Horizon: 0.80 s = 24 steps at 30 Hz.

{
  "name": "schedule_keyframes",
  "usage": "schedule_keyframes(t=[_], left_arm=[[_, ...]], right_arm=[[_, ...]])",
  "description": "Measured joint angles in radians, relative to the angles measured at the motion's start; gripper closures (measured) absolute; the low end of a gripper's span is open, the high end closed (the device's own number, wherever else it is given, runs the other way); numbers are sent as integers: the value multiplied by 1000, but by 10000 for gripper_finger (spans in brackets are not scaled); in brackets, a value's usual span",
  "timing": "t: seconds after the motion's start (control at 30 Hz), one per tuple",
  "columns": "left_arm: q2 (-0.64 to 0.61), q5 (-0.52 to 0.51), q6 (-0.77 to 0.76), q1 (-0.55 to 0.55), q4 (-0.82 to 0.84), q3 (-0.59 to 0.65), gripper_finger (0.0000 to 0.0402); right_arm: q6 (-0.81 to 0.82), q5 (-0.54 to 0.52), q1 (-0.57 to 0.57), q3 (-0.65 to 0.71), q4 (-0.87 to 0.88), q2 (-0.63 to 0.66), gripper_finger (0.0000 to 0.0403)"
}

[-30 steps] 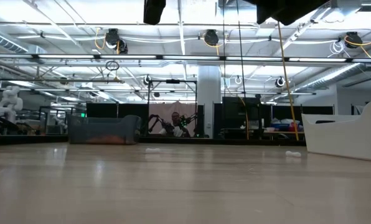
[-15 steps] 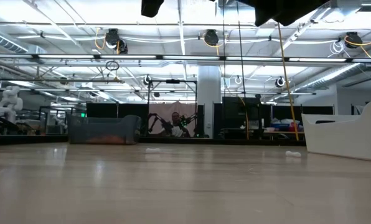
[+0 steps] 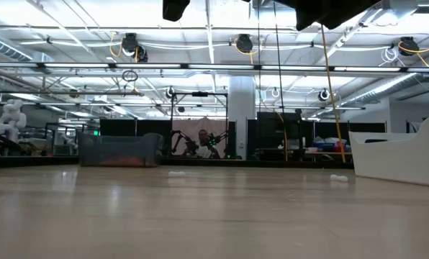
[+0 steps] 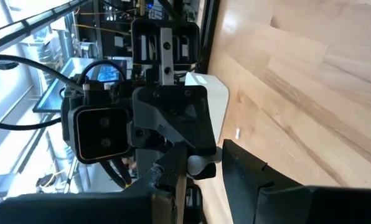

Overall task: Sort Halloween decoration
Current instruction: Put the white bone toy into the orange bin

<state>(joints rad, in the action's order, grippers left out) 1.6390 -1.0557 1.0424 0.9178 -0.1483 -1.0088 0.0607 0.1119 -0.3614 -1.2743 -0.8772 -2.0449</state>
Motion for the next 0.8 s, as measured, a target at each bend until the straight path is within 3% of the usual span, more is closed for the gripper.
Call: schedule_keyframes(t=[0.37, 0.8], left_arm=[[0, 1, 13, -1, -2, 0, 319], [1, 2, 12, -4, 0, 0, 394]], right_arm=[[18, 0, 0, 0, 0, 0, 380], [34, -3, 0, -2, -8, 0, 290]])
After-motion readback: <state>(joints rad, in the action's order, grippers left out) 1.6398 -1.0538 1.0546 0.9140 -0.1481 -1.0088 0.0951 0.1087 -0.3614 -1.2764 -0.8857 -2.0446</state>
